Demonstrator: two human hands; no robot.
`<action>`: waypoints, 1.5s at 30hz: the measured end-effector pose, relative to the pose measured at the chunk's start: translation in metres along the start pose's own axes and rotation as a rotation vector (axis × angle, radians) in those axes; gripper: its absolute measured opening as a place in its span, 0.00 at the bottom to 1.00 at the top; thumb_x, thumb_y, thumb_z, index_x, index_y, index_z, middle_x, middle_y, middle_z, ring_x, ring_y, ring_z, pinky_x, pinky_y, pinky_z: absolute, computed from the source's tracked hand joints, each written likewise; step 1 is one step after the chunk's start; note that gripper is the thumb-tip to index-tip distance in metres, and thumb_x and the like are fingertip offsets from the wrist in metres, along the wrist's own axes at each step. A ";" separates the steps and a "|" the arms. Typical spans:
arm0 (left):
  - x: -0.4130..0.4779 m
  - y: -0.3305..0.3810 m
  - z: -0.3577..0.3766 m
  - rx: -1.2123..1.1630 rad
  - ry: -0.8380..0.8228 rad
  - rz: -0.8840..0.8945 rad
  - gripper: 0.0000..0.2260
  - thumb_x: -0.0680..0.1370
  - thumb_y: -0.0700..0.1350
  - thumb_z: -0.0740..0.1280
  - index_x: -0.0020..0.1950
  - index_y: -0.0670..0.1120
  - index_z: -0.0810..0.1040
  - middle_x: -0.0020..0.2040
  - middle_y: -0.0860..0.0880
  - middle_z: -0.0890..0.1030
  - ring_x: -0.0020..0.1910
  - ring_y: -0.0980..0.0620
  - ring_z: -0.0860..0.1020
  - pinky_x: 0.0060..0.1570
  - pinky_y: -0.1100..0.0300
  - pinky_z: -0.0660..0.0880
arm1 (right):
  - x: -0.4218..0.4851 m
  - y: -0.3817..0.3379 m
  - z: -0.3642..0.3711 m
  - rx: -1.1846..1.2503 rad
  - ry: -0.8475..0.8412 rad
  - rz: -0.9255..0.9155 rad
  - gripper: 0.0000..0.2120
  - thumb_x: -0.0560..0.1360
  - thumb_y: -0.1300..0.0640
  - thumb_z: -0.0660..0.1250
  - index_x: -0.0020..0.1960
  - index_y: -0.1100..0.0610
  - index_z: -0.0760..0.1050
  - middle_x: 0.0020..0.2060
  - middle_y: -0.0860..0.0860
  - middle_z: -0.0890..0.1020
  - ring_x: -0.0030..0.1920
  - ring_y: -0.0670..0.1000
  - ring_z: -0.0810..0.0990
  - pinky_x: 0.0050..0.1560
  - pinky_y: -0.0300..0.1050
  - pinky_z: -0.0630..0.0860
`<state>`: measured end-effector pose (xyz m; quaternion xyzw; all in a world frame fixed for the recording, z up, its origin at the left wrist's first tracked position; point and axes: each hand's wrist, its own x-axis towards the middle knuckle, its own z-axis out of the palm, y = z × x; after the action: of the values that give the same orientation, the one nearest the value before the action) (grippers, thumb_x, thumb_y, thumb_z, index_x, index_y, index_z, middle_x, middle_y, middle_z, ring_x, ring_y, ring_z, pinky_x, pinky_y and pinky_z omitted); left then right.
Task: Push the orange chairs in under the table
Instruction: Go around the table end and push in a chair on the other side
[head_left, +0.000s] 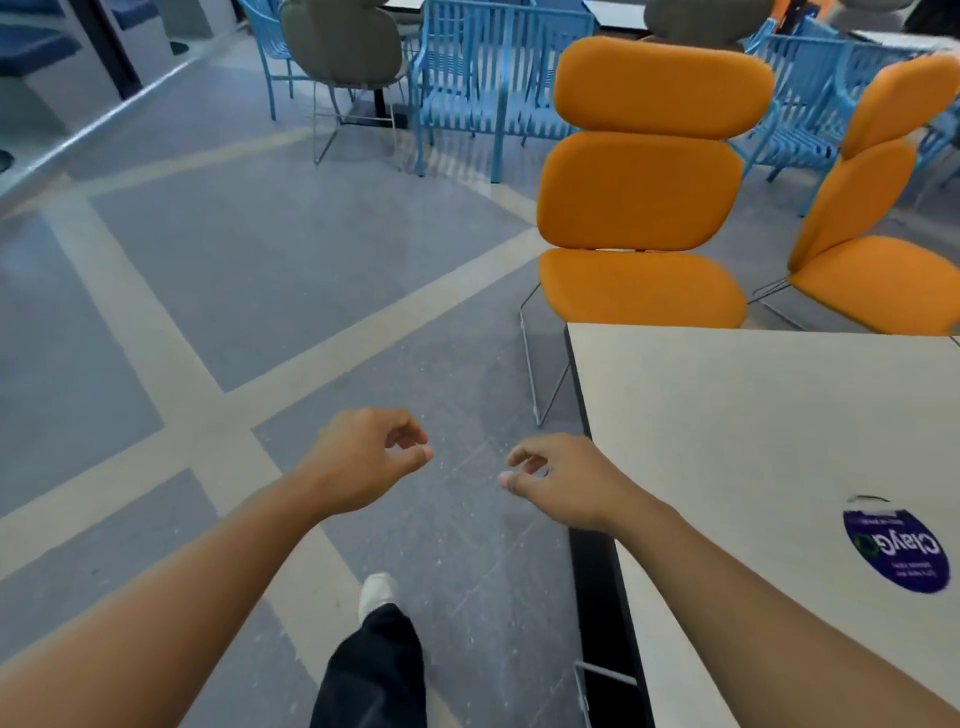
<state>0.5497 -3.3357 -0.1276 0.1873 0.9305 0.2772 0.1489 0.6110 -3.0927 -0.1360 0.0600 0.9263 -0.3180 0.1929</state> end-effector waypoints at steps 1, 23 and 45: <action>0.023 -0.013 -0.008 -0.001 -0.008 0.010 0.09 0.77 0.55 0.68 0.52 0.52 0.81 0.49 0.56 0.82 0.51 0.57 0.78 0.54 0.58 0.74 | 0.022 -0.007 -0.004 0.002 0.002 0.017 0.17 0.77 0.41 0.68 0.60 0.48 0.80 0.54 0.46 0.82 0.53 0.48 0.80 0.58 0.50 0.77; 0.444 -0.133 -0.187 0.022 -0.108 0.182 0.06 0.76 0.56 0.68 0.49 0.56 0.79 0.47 0.59 0.82 0.50 0.58 0.78 0.53 0.58 0.74 | 0.397 -0.097 -0.156 0.095 0.183 0.239 0.20 0.80 0.44 0.66 0.69 0.51 0.74 0.65 0.49 0.77 0.59 0.50 0.74 0.58 0.49 0.73; 0.914 -0.166 -0.306 0.119 -0.210 0.301 0.10 0.76 0.54 0.69 0.55 0.53 0.80 0.49 0.56 0.81 0.50 0.56 0.78 0.48 0.61 0.70 | 0.807 -0.109 -0.332 0.177 0.235 0.342 0.26 0.80 0.44 0.66 0.76 0.48 0.67 0.72 0.51 0.71 0.70 0.56 0.71 0.67 0.55 0.72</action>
<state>-0.4201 -3.2108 -0.1353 0.3605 0.8862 0.2198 0.1906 -0.2614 -2.9853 -0.1536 0.2694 0.8872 -0.3517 0.1285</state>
